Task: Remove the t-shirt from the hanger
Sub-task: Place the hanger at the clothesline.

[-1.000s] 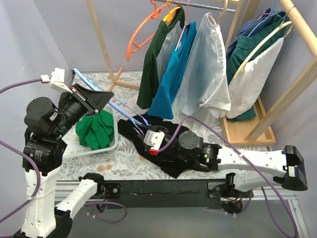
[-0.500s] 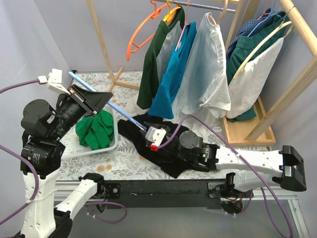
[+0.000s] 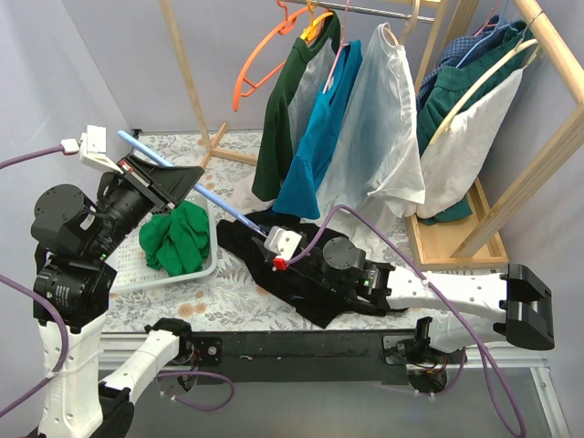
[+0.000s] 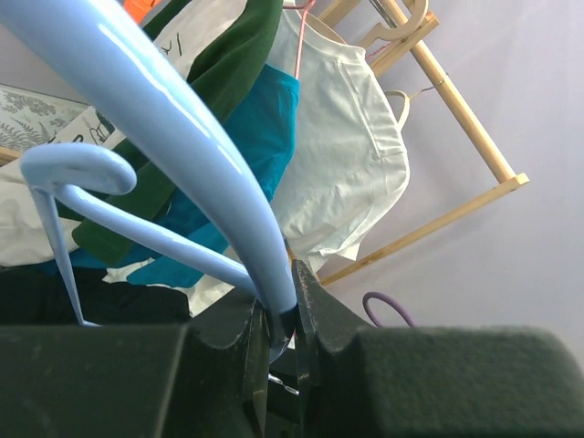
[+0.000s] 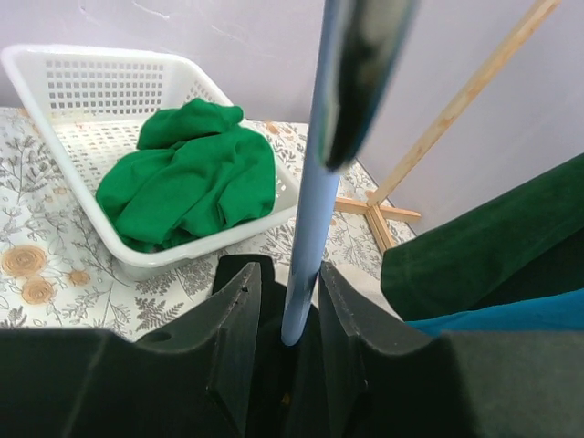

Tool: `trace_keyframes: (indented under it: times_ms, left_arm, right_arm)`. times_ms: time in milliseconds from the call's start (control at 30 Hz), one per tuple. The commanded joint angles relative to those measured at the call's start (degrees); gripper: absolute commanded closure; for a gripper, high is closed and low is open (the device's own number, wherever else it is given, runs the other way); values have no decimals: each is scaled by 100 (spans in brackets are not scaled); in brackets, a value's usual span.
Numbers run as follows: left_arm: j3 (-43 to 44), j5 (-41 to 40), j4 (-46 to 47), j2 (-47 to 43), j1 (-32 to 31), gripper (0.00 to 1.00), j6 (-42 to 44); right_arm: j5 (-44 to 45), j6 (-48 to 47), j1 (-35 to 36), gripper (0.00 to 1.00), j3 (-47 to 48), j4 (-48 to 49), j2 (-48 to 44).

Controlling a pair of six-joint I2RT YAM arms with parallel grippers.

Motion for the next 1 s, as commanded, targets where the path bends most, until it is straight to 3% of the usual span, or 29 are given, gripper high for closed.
trace_keyframes:
  times_ms: [0, 133, 333, 400, 433, 533, 633, 733, 800, 967]
  left_arm:
    - [217, 126, 197, -69, -23, 100, -153]
    - [209, 73, 188, -86, -41, 100, -135]
    - [200, 56, 232, -104, -41, 100, -153]
    - [191, 73, 276, -113, -41, 100, -170]
    - [200, 82, 285, -113, -49, 100, -170]
    - [226, 108, 294, -104, -49, 100, -205]
    - [287, 117, 303, -104, -49, 100, -232]
    - [358, 108, 276, -95, -49, 100, -232]
    - [384, 100, 259, -95, -41, 100, -232]
    - [358, 91, 250, -104, -49, 100, -232]
  right_arm:
    - [-40, 301, -77, 64, 117, 365, 56]
    - [-58, 354, -77, 83, 126, 163, -92]
    - [-58, 424, -77, 96, 3, -66, -444]
    - [-32, 424, -86, 90, -102, 30, -497]
    - [3, 424, -77, 76, -146, 109, -497]
    - [56, 424, -77, 51, -296, 390, -454]
    - [100, 416, -77, 45, -296, 592, -287]
    - [118, 407, -77, 44, -279, 855, -102]
    - [153, 407, -86, 46, -261, 979, 21]
    - [74, 459, -112, 77, -138, 893, 31]
